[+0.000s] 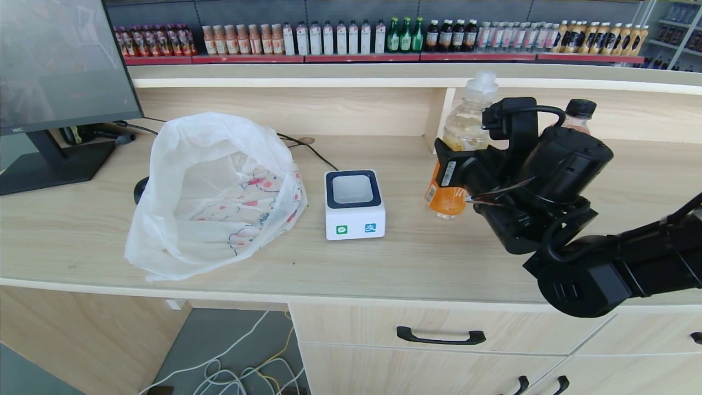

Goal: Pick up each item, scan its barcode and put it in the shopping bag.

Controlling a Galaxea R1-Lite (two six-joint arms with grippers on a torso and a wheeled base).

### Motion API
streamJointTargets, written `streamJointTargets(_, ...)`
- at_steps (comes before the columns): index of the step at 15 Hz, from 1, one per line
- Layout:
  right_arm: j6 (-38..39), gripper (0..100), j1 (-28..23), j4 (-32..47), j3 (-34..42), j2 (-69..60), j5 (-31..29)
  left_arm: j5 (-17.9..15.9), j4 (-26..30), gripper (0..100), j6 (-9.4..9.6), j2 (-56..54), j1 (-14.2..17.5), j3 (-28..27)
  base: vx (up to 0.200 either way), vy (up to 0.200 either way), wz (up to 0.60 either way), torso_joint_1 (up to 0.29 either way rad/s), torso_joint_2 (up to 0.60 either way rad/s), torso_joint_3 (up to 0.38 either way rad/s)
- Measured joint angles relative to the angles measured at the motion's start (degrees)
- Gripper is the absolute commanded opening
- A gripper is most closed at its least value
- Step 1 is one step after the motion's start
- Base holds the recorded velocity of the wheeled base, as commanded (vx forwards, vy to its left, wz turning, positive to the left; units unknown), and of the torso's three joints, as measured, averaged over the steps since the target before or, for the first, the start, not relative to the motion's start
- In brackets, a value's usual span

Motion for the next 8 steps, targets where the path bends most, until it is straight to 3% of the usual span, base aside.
streamJointTargets(8, -0.09, 0, 2.04, -0.05, 0.37, -3.05, 0.61, 0.00, 0.00, 100, 0.00, 0.00, -0.02, 0.00, 0.000, 0.000, 0.00, 0.000, 0.00, 0.000)
